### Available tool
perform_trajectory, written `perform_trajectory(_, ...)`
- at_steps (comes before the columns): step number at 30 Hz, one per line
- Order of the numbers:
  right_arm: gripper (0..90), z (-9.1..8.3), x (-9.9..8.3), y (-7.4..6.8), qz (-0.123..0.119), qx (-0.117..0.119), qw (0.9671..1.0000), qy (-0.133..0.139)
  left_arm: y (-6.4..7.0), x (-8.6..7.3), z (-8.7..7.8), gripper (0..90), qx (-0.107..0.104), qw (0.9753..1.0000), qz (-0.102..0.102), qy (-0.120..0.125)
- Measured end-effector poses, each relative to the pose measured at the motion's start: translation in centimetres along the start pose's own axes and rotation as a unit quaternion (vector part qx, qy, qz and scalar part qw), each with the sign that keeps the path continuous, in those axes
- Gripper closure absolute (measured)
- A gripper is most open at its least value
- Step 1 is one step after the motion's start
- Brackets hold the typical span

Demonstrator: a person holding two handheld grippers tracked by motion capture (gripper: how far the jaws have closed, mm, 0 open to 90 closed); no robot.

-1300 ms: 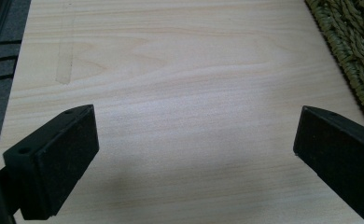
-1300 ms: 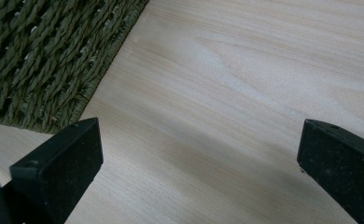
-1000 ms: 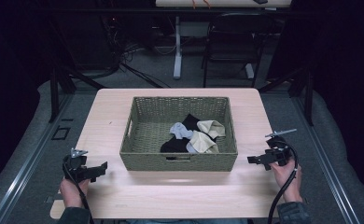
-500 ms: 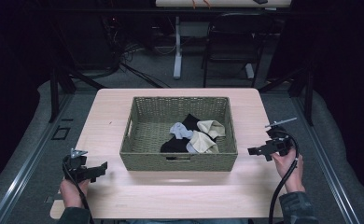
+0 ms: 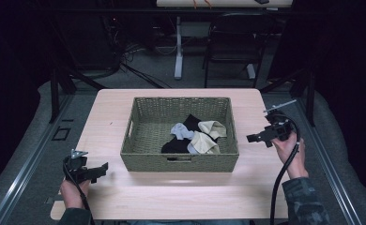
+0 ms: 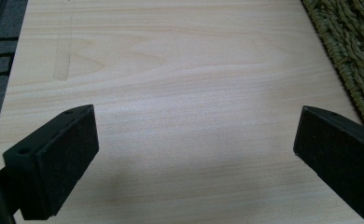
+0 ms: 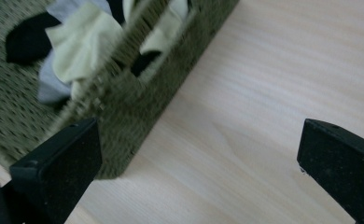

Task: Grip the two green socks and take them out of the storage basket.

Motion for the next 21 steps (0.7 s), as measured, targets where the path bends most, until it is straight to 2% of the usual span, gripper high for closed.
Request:
perform_trajectory(3,0.0,-0.5,1.5,-0.4,-0.013,0.0,0.9999,0.003,0.0,0.0,-0.1,0.1,-0.001,1.0,-0.001,0.003)
perform_trajectory(4,0.0,-0.5,1.5,-0.4,-0.013,0.0,0.9999,0.003,0.0,0.0,-0.1,0.1,-0.001,1.0,-0.001,0.003)
perform_trajectory(9,0.0,-1.1,5.0,-1.5,-0.045,0.007,0.999,-0.005,0.0,0.0,-0.1,0.1,-0.001,1.0,-0.001,0.004)
perform_trajectory(10,0.0,-1.1,5.0,-1.5,-0.045,0.007,0.999,-0.005,0.0,0.0,-0.1,0.1,-0.001,1.0,-0.001,0.004)
perform_trajectory(11,0.0,-1.3,6.5,-2.0,-0.056,0.007,0.9983,-0.009,0.0,0.0,-0.1,0.1,-0.002,1.0,0.0,0.002)
perform_trajectory(13,0.0,-1.3,6.9,-2.2,-0.06,0.01,0.9981,-0.011,-0.1,0.0,-0.1,0.1,-0.003,1.0,-0.001,0.003)
perform_trajectory(14,0.0,-1.3,8.1,-2.6,-0.071,0.008,0.9973,-0.016,-0.1,0.0,-0.1,0.1,-0.004,1.0,-0.001,0.003)
perform_trajectory(15,0.0,-1.3,8.1,-2.6,-0.071,0.008,0.9973,-0.016,-0.1,0.0,-0.1,0.1,-0.003,1.0,-0.001,-0.001)
perform_trajectory(16,0.0,-1.1,9.3,-2.9,-0.08,0.006,0.9965,-0.022,-0.1,0.0,-0.1,0.1,-0.004,1.0,-0.001,0.003)
perform_trajectory(20,0.0,-0.5,10.7,-3.3,-0.088,0.011,0.9955,-0.031,-0.2,0.0,-0.1,0.1,-0.005,1.0,-0.002,0.003)
perform_trajectory(21,0.0,0.2,11.5,-3.6,-0.098,0.013,0.9941,-0.045,-0.2,0.0,-0.1,0.1,-0.005,1.0,-0.002,0.002)
Point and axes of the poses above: each handheld gripper's, and its own axes: z roughly forward along the jaws, x roughly out of its top, y roughly to its right, the point moved 3 cm from there along z, roughly forward along the jaws, and after that the axes turned 9 degrees about -z, right-handed, at the moved point
